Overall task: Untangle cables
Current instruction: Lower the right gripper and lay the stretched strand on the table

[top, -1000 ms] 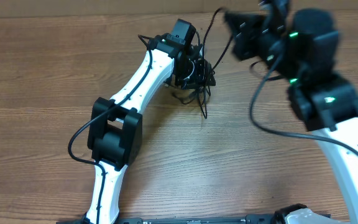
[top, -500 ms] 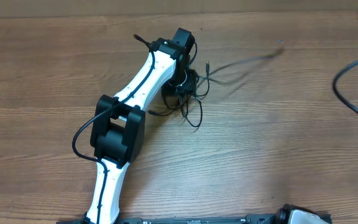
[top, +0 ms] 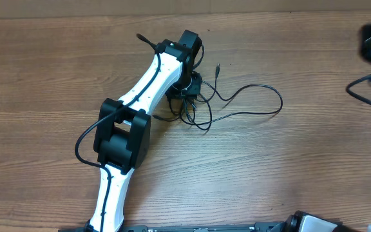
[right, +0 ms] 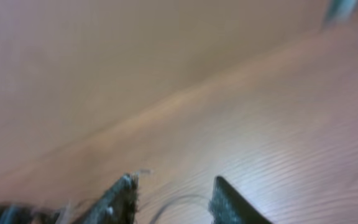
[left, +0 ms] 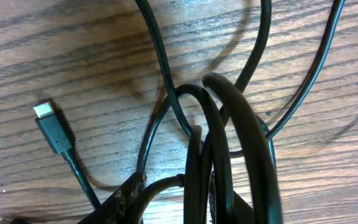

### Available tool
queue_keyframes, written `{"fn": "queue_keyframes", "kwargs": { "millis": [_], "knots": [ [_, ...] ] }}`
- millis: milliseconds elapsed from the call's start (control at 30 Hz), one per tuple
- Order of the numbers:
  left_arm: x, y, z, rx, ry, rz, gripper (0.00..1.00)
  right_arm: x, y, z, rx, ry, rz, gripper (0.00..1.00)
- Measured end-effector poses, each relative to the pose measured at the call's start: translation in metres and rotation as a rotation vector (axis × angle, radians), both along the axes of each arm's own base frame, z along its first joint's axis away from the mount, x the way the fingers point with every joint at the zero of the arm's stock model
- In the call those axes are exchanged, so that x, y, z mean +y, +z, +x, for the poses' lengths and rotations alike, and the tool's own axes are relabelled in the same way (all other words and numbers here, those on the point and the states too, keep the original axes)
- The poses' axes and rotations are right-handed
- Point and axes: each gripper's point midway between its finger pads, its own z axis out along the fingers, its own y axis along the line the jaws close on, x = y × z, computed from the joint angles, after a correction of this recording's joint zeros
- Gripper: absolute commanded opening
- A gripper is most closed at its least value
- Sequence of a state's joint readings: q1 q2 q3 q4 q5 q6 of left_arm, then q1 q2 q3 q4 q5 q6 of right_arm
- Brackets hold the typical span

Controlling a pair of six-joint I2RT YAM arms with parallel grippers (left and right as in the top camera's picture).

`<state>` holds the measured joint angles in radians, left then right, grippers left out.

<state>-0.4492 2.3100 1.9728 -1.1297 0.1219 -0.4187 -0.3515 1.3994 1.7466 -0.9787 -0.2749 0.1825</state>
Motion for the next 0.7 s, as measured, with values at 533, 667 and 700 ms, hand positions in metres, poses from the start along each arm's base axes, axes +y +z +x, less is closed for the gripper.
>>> {"fn": "queue_keyframes", "kwargs": {
  "millis": [533,667,700],
  "knots": [
    [0.0,0.0,0.0,0.0,0.0,0.0,0.2,0.104,-0.217,-0.028,0.812,-0.078,0.694,1.0],
    [0.0,0.0,0.0,0.0,0.0,0.0,0.2,0.117,-0.251,-0.049,0.955,-0.203,0.781,1.0],
    [0.0,0.0,0.0,0.0,0.0,0.0,0.2,0.12,-0.259,-0.052,0.973,-0.237,0.802,1.0]
  ]
}}
